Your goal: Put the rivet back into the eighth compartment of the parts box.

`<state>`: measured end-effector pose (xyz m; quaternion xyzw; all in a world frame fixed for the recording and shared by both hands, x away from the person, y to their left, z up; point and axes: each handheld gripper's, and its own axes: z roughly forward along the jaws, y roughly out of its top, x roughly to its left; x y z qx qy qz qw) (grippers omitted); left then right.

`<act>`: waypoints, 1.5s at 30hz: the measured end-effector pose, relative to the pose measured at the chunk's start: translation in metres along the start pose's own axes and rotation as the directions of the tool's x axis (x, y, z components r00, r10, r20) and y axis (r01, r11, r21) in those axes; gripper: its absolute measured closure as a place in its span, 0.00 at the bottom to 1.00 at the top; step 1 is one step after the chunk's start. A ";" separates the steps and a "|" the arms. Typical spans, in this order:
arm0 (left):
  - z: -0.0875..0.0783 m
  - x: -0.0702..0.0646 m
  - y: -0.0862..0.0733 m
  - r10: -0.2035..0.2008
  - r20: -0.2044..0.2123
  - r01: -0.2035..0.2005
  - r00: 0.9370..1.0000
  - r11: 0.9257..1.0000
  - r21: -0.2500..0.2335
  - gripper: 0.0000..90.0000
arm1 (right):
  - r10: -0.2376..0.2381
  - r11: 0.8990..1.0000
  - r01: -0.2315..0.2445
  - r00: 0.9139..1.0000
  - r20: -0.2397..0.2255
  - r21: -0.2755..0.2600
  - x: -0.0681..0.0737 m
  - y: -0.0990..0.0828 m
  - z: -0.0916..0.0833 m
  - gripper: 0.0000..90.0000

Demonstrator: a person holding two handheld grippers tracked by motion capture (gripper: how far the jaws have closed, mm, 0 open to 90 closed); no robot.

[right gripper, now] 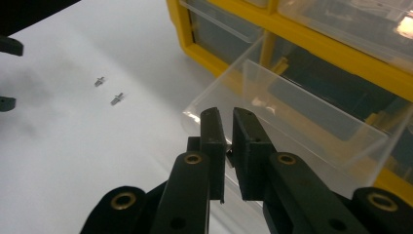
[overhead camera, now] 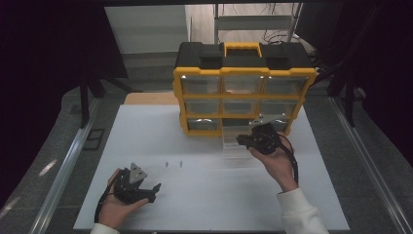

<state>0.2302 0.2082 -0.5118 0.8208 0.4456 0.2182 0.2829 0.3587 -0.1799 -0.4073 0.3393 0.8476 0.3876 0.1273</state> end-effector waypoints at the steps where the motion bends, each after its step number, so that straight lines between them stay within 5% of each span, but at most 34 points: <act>1: 0.000 0.000 0.000 0.000 0.001 0.000 1.000 1.000 0.001 0.11 | 0.004 1.000 -0.004 1.000 0.005 0.000 -0.002 0.000 0.000 0.92; 15: 0.000 0.000 0.001 0.004 0.001 -0.004 1.000 1.000 -0.002 0.11 | 0.062 0.998 -0.062 0.997 0.051 -0.004 -0.026 -0.008 0.002 0.92; 45: -0.001 -0.001 0.001 0.005 0.000 -0.005 1.000 1.000 -0.003 0.11 | 0.093 0.996 -0.092 0.990 0.106 -0.011 -0.041 -0.012 0.014 0.92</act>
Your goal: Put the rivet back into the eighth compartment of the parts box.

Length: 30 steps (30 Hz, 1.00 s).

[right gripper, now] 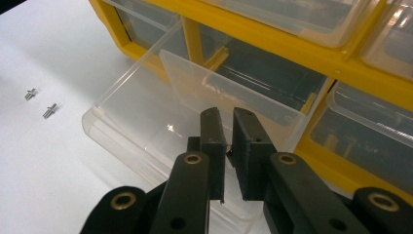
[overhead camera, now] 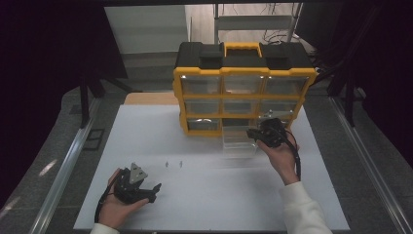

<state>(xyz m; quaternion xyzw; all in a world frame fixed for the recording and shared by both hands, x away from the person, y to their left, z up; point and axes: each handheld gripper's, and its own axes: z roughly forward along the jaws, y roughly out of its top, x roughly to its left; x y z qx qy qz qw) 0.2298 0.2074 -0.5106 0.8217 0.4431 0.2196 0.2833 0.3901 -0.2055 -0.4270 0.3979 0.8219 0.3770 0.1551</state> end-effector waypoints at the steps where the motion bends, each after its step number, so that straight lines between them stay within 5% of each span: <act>1: 0.000 0.000 0.000 0.000 0.000 0.000 1.000 1.000 0.000 0.11 | 0.000 1.000 0.000 1.000 0.000 0.001 0.000 0.000 0.000 0.92; 18: 0.001 -0.001 0.000 0.005 0.005 -0.005 1.000 1.000 0.004 0.11 | 0.001 1.000 -0.001 1.000 0.002 0.003 -0.001 0.000 0.003 0.91; 24: 0.001 -0.001 0.000 0.006 0.004 -0.006 1.000 1.000 0.006 0.11 | -0.014 0.998 0.015 1.000 0.020 -0.058 0.006 0.001 0.003 0.46; 30: 0.001 0.000 0.000 0.005 0.004 -0.005 1.000 1.000 0.005 0.11 | -0.062 0.996 0.061 0.998 -0.011 -0.058 0.021 0.003 0.008 0.36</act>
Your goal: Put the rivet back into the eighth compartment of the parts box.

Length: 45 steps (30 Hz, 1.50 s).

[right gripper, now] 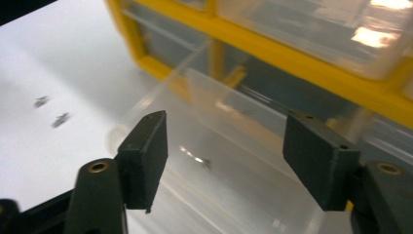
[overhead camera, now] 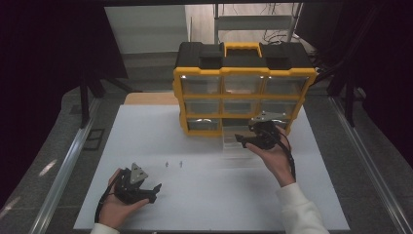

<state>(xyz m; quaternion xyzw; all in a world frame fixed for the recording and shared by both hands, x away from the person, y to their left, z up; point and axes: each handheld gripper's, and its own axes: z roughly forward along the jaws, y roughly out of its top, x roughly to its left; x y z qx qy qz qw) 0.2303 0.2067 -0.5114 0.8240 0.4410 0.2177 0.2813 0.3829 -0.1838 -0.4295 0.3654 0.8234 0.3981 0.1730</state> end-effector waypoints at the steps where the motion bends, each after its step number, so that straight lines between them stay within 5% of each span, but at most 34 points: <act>1: 0.000 0.000 0.000 0.002 0.000 -0.002 1.000 1.000 0.002 0.12 | -0.007 1.000 0.007 1.000 -0.013 0.002 0.003 0.000 0.001 0.36; 14: 0.000 0.000 0.000 0.001 0.000 -0.001 1.000 1.000 -0.002 0.11 | -0.100 0.995 0.099 0.985 -0.139 -0.014 0.049 0.008 0.010 0.35; 45: -0.002 -0.001 0.000 0.007 -0.005 -0.007 1.000 1.000 0.000 0.11 | -0.217 0.970 0.236 0.949 -0.229 0.058 0.107 0.004 0.048 0.34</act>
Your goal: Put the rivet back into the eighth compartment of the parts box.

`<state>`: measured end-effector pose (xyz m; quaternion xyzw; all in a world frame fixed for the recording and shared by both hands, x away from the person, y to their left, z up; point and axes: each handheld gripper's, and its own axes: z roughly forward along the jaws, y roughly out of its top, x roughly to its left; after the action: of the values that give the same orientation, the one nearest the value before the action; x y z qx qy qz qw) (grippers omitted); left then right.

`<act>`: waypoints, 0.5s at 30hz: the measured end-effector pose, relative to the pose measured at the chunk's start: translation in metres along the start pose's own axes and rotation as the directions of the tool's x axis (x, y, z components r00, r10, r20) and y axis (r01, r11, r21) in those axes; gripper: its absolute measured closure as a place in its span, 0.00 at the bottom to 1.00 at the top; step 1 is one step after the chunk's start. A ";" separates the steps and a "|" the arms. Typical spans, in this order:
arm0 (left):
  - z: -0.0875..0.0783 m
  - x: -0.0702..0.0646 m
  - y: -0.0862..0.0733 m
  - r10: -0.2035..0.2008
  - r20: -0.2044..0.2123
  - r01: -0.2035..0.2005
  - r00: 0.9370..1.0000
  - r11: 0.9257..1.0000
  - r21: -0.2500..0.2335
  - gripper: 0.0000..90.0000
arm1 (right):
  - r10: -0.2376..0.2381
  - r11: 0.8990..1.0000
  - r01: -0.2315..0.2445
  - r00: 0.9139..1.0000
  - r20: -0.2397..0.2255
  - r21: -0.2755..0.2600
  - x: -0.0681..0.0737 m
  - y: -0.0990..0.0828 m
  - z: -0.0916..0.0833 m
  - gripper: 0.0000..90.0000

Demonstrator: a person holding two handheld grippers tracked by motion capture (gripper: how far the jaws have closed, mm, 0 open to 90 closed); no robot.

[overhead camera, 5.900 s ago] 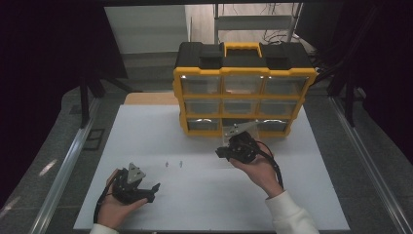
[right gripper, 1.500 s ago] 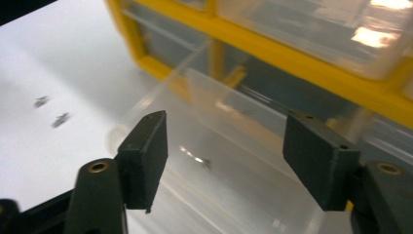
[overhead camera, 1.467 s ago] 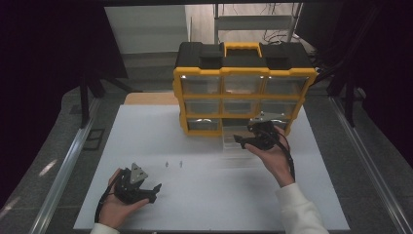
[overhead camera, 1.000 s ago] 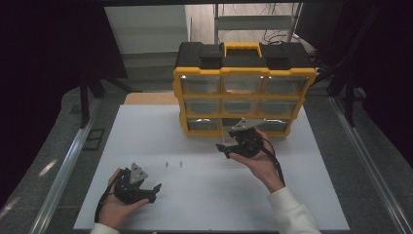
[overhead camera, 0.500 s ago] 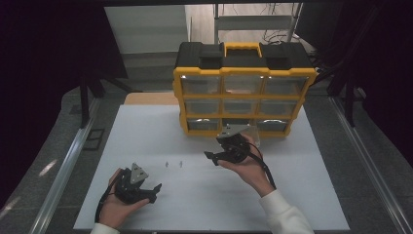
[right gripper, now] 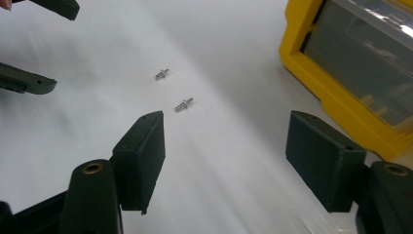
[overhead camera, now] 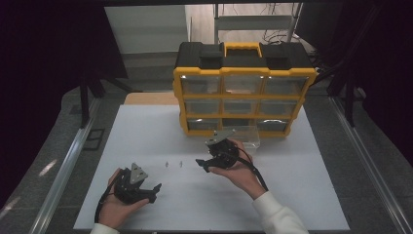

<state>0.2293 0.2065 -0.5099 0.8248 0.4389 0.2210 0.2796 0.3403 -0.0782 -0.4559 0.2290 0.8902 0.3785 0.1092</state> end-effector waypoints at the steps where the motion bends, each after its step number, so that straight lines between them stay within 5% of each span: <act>1: 0.000 0.000 0.000 -0.001 -0.001 0.001 1.000 1.000 0.000 0.11 | -0.004 1.000 0.004 1.000 0.000 0.001 0.001 0.001 0.001 0.34; 15: 0.000 0.001 0.000 0.000 0.006 0.000 1.000 1.000 -0.004 0.11 | 0.004 0.998 -0.005 1.000 0.013 0.060 0.013 0.009 0.038 0.35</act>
<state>0.2303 0.2071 -0.5097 0.8249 0.4376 0.2194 0.2826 0.3457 -0.0425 -0.4756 0.2367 0.8999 0.3501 0.1073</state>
